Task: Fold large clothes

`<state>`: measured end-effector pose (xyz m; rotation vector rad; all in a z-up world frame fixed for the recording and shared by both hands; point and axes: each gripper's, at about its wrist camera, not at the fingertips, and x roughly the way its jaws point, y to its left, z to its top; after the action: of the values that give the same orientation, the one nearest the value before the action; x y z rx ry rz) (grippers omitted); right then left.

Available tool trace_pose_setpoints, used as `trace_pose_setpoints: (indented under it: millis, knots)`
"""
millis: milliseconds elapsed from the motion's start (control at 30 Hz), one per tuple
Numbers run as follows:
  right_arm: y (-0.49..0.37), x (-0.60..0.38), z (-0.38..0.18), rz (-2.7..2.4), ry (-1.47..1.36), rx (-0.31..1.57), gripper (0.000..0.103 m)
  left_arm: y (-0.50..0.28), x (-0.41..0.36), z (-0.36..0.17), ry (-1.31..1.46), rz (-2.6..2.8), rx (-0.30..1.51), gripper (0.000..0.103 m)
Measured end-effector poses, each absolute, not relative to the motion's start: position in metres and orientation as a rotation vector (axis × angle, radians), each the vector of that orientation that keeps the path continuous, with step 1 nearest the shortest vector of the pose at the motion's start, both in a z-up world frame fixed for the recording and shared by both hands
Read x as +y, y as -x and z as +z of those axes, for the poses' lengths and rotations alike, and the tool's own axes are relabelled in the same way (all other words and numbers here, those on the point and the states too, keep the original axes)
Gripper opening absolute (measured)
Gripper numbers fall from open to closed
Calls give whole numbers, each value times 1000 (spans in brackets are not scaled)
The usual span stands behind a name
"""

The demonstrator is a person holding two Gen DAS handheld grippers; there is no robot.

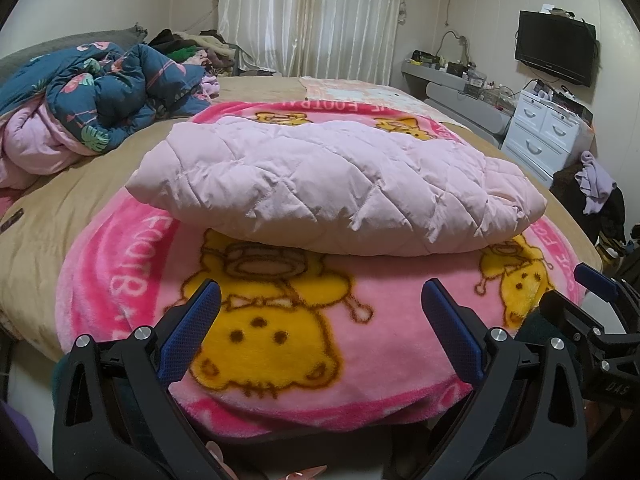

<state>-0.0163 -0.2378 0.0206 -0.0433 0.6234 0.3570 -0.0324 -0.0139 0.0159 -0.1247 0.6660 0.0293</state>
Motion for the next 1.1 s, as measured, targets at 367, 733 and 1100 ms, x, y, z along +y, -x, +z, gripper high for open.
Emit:
trace_pose_setpoints:
  millis: [367,733,1100]
  knots:
    - [17,-237,20,356,43,623,99,30,-13,16,120,38,670,94]
    - [17,-237,21,356,45,622,99,30,-12,16,125,39,674,94]
    - [16,-237,17,358,50,628,99,30,-13,15,123,41,671,94]
